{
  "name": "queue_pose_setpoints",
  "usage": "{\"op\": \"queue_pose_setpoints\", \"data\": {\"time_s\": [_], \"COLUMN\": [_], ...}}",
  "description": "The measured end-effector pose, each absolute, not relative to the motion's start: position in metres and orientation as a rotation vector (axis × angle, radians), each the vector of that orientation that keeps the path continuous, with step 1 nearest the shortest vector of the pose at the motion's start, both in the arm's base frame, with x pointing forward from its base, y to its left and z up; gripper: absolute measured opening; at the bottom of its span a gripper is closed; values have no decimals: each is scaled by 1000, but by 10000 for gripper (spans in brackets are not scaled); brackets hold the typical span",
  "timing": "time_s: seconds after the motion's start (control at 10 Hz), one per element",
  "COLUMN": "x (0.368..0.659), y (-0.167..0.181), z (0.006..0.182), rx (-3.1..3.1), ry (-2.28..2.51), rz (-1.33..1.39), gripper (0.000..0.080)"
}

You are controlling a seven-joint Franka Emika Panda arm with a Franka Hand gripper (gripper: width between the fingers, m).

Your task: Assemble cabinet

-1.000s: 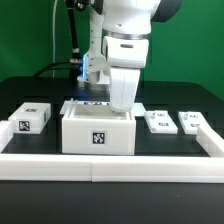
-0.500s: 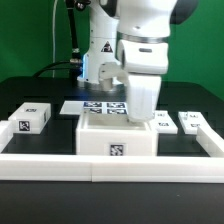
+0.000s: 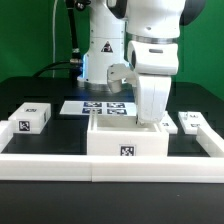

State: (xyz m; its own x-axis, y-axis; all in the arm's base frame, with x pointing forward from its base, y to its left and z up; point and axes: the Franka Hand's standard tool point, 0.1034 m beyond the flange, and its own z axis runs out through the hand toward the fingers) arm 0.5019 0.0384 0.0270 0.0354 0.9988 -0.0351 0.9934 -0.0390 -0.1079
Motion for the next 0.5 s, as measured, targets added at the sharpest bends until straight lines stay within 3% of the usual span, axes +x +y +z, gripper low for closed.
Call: {"op": "queue_pose_setpoints", "data": {"time_s": [0.5], "x": [517], "y": [86], "z": [28], "rx": [-2220], "ry": [-2153], "rz": [122], "gripper": [47]}}
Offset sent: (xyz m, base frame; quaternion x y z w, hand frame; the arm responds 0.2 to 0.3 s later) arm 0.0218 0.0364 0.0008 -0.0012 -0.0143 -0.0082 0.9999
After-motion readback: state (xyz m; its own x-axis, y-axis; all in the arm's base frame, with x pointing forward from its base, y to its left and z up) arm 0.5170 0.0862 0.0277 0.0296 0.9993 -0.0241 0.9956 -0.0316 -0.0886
